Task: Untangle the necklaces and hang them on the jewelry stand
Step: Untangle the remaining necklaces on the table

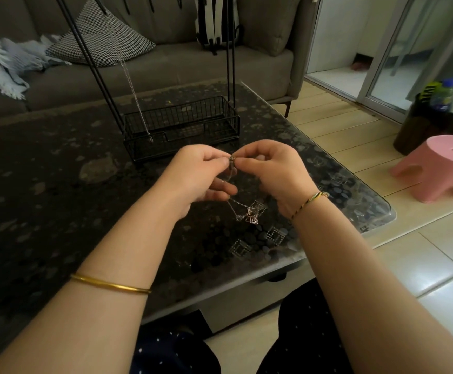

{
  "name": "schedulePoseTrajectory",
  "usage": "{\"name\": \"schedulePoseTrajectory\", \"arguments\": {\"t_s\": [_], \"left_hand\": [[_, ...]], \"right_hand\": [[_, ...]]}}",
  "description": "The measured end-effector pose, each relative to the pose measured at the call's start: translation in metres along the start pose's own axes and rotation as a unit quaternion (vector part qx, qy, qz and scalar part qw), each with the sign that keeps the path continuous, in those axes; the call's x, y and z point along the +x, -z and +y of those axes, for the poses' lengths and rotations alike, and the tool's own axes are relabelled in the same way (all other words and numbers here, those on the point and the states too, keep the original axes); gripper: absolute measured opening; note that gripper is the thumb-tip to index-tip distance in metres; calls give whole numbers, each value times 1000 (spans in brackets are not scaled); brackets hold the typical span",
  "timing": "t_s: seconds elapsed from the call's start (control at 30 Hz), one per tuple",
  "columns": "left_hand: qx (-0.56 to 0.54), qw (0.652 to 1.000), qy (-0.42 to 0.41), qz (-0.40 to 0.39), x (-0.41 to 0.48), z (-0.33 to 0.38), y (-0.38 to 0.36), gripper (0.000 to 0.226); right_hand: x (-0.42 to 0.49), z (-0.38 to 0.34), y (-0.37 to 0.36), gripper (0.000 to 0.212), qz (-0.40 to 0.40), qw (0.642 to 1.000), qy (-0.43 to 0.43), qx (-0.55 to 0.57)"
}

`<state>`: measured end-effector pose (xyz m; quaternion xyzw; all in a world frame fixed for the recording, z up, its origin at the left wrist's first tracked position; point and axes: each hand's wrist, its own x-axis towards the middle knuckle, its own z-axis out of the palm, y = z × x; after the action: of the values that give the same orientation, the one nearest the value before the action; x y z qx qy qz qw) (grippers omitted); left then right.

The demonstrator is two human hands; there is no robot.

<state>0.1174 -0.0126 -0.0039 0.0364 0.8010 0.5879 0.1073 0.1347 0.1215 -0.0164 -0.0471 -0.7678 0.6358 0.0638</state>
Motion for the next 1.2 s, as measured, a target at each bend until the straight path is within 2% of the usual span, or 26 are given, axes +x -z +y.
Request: {"name": "schedulePoseTrajectory", "arguments": {"t_s": [0.2,0.43,0.7,0.83,0.93,1.2], "left_hand": [[0,999,3,40,3,-2,2,8],[18,996,-40,81,3,0,3,8],[26,995,-47,81,2,1,4,14],[10,998,-28,47,0,2,2,17],[17,998,-36,41,0,3,1,12],[105,988,-92,63,0,1,0,11]], "right_hand": [[0,-1,-2,6,9,1000,-3,2],[2,-1,-4,10,18,999,-27,0],[3,1,-3,7,19,999,-20,20],[3,1,-3,8,20,999,-14,28],[2,1,-2,8,19,999,-12,23],[3,1,-3,1,14,1000,-10,-7]]}}
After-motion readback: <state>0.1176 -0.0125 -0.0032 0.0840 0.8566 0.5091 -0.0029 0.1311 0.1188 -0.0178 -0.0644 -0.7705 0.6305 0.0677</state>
